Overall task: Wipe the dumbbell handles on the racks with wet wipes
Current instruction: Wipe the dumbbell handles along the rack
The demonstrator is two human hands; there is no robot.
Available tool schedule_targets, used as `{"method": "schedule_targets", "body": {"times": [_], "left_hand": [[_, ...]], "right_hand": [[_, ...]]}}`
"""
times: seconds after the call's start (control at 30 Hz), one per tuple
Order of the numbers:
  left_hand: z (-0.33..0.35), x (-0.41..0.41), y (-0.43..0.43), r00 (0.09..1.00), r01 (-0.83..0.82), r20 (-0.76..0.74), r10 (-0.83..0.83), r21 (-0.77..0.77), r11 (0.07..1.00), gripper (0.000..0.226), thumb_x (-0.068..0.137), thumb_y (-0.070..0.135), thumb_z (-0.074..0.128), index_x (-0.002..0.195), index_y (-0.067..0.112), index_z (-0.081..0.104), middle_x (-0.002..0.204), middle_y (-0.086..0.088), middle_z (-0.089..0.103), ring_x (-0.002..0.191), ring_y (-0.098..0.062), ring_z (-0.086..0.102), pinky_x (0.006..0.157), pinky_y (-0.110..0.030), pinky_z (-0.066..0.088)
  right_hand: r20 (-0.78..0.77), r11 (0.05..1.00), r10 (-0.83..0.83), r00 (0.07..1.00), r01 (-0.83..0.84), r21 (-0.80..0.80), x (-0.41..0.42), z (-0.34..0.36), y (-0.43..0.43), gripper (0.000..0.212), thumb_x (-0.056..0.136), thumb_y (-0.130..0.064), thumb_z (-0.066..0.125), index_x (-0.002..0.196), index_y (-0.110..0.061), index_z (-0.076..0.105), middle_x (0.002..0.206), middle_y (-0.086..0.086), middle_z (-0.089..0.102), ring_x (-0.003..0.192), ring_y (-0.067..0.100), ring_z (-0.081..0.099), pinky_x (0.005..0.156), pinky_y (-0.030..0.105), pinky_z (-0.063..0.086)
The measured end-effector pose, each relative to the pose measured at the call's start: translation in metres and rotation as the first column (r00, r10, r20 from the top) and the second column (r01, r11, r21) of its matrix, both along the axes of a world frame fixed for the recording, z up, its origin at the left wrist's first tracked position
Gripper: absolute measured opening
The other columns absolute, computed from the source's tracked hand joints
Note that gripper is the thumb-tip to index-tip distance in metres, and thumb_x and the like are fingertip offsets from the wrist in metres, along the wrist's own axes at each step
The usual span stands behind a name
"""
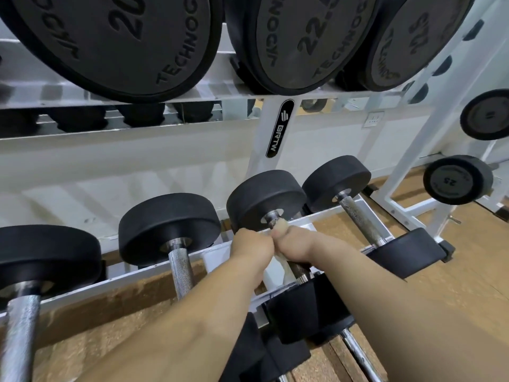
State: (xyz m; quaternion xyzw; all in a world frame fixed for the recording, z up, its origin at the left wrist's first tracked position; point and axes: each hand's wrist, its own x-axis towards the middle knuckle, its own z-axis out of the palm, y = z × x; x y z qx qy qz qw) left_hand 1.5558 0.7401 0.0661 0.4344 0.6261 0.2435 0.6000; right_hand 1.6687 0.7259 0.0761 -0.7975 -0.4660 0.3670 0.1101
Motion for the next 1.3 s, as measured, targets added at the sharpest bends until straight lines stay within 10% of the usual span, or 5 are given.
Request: {"method": "schedule_targets", "body": {"times": [0.3,0.6,0.8,1.0,1.3], "left_hand": [[-0.014,-0.009,0.013,0.995,0.078,-0.058,-0.078,-0.013,0.997,0.043,0.089,0.013,0.050,0.131,0.009,0.054,0.100,-0.013,0.061,0.081,-0.024,0.059,0.077,-0.033,0.056],[-0.007,-0.011,0.005,0.966,0.233,-0.129,-0.225,0.055,0.971,0.060,0.074,0.011,0.048,0.133,0.001,0.049,0.131,-0.027,0.055,0.120,-0.042,0.057,0.096,-0.054,0.054],[-0.015,-0.001,0.006,0.929,0.335,-0.198,-0.312,0.100,0.937,0.034,0.094,0.019,0.053,0.127,0.012,0.052,0.120,-0.016,0.061,0.105,-0.031,0.061,0.086,-0.039,0.053],[-0.008,-0.010,-0.004,0.881,0.432,-0.241,-0.407,0.060,0.900,0.034,0.095,0.014,0.053,0.128,0.007,0.056,0.114,-0.018,0.062,0.075,-0.023,0.056,0.055,-0.027,0.043],[-0.009,0.001,-0.004,0.939,0.344,0.023,-0.344,0.012,0.939,0.022,0.098,0.020,0.049,0.108,0.031,0.065,0.103,-0.008,0.071,0.099,-0.031,0.071,0.089,-0.042,0.062]], "right_hand": [[-0.040,0.994,-0.021,0.999,0.026,0.108,0.000,-0.004,0.024,0.057,0.109,-0.038,0.042,0.148,-0.001,0.024,0.149,0.021,0.044,0.136,0.034,0.043,0.098,0.033,0.032],[0.024,0.917,0.254,0.967,-0.233,-0.325,0.009,0.011,-0.004,0.010,0.099,-0.027,0.058,0.099,-0.018,0.055,0.109,0.014,0.063,0.104,0.034,0.064,0.095,0.048,0.053],[-0.168,0.994,-0.109,0.980,0.105,-0.034,-0.002,0.006,0.030,0.043,0.096,-0.037,0.058,0.125,-0.006,0.055,0.118,0.021,0.065,0.094,0.035,0.069,0.088,0.052,0.060],[0.058,0.934,0.284,0.957,-0.262,-0.241,0.009,0.017,0.001,0.016,0.105,-0.028,0.052,0.112,-0.016,0.046,0.111,0.013,0.059,0.089,0.022,0.052,0.068,0.026,0.044],[-0.170,0.977,0.072,0.983,-0.104,-0.184,0.007,0.015,0.016,0.026,0.107,-0.028,0.050,0.109,-0.005,0.061,0.086,0.013,0.065,0.070,0.026,0.064,0.076,0.043,0.055]]}}
